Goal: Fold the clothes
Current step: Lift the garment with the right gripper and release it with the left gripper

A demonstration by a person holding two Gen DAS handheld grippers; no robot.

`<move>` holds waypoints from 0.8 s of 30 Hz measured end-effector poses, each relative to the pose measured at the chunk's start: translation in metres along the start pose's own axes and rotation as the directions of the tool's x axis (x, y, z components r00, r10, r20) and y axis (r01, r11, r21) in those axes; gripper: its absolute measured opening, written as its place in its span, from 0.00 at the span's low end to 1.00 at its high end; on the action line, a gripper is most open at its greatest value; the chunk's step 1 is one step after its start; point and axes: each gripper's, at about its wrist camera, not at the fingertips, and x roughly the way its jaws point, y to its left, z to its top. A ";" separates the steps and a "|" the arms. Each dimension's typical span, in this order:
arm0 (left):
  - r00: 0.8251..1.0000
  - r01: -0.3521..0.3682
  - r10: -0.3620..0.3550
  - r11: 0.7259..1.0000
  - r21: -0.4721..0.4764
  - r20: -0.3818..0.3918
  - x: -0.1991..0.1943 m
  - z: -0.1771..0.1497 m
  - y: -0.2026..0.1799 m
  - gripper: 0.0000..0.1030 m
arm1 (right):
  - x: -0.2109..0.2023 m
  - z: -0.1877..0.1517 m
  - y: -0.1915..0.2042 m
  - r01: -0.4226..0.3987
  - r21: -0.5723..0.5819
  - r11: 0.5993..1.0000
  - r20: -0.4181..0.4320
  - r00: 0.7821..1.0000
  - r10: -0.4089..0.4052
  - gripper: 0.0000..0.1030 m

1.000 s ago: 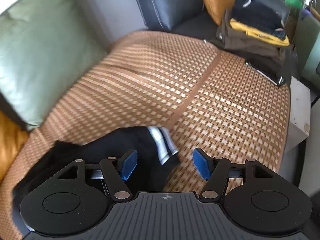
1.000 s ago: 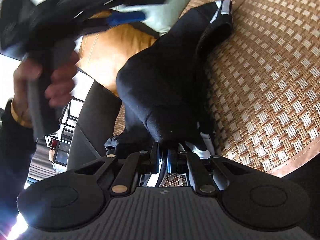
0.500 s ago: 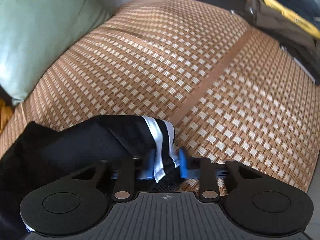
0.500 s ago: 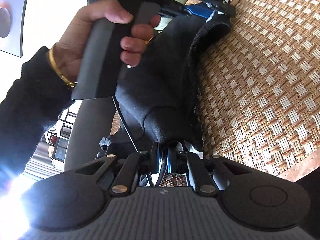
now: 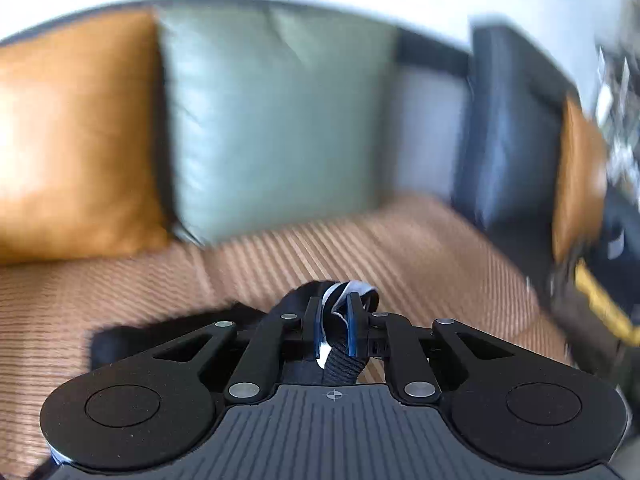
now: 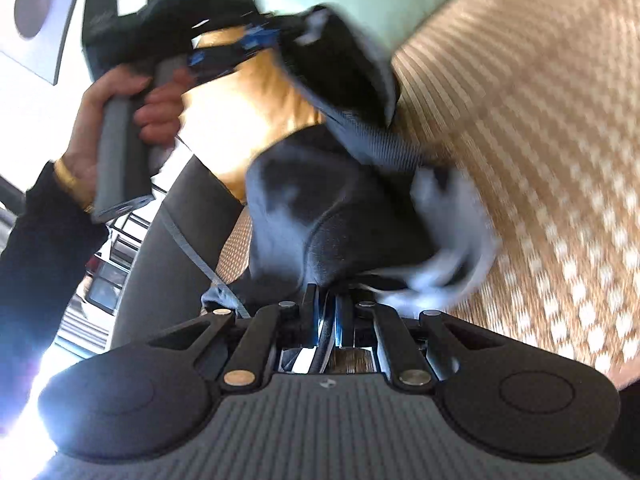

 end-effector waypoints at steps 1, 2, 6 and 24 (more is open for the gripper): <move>0.999 -0.017 0.017 1.000 -0.017 0.033 -0.018 0.005 0.011 0.06 | -0.001 0.004 0.006 0.006 -0.023 1.000 0.009 1.000 -0.006 0.08; 0.997 -0.033 0.035 0.999 -0.035 0.065 -0.036 0.011 0.021 0.06 | -0.003 0.009 0.012 0.008 -0.042 0.999 0.018 1.000 -0.007 0.08; 0.978 -0.074 0.093 0.992 -0.104 0.188 -0.107 0.027 0.059 0.06 | -0.010 0.029 0.046 0.026 -0.152 0.988 0.056 0.998 -0.018 0.08; 0.753 -0.253 0.330 0.944 -0.212 0.570 -0.402 0.043 0.111 0.00 | -0.053 0.113 0.255 0.140 -0.558 0.818 0.340 0.938 0.072 0.07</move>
